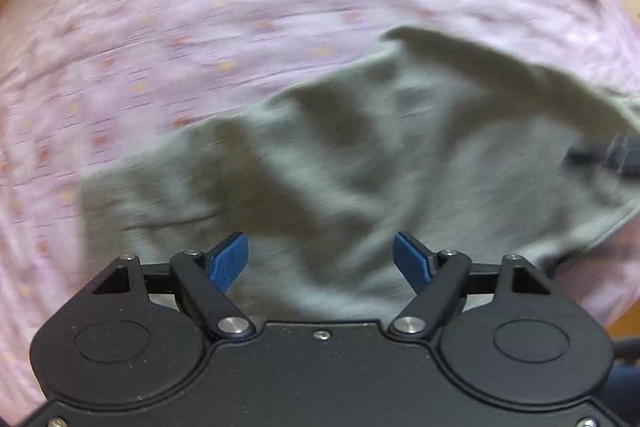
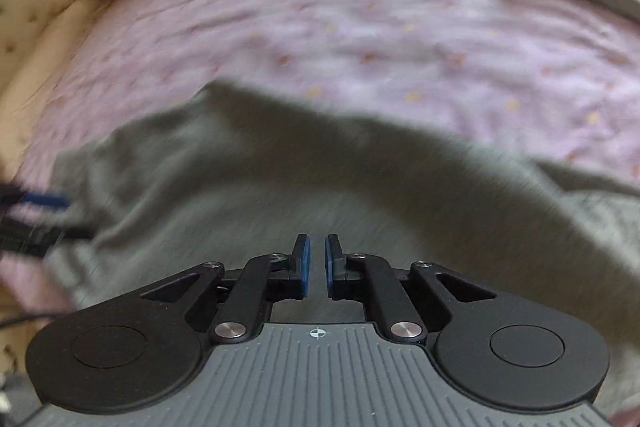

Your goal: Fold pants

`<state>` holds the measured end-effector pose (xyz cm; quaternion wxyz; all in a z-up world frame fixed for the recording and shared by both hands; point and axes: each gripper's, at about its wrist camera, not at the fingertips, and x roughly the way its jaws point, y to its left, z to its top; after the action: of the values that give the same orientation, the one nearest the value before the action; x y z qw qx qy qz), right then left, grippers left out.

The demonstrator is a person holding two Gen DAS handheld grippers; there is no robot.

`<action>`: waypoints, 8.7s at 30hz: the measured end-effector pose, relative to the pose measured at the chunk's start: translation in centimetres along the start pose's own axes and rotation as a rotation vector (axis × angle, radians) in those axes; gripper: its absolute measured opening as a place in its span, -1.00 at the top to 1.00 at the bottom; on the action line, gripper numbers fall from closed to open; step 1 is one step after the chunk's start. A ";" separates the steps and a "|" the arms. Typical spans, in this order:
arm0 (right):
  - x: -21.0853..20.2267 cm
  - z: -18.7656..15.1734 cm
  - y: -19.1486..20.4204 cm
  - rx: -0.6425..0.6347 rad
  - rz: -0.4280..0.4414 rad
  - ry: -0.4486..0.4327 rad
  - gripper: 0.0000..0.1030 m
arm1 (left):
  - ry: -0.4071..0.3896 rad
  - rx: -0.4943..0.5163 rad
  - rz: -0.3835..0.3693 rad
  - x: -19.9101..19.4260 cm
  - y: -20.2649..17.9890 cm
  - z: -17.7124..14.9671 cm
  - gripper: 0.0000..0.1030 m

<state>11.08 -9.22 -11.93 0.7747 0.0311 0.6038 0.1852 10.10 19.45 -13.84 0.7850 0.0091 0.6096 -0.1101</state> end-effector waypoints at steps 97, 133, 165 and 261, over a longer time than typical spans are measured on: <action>-14.0 -5.4 -40.7 0.241 -0.228 -0.245 0.94 | -0.011 -0.169 0.151 2.4 -33.1 3.7 -0.79; -14.7 -15.2 -42.4 0.682 0.045 -0.294 0.08 | 0.028 -0.113 0.137 2.8 -38.6 2.3 -0.79; -20.7 -11.0 -37.9 0.453 0.047 -0.329 0.76 | 0.018 -0.144 0.168 8.6 -38.8 11.8 -0.61; -3.0 -5.8 2.4 -0.087 0.023 -0.185 0.89 | -0.014 -0.323 0.168 -5.8 -0.4 -7.4 -0.71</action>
<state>4.37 -8.96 -10.06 0.8257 0.0214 0.5204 0.2167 1.57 21.14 -10.09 0.7870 -0.0669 0.6108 0.0553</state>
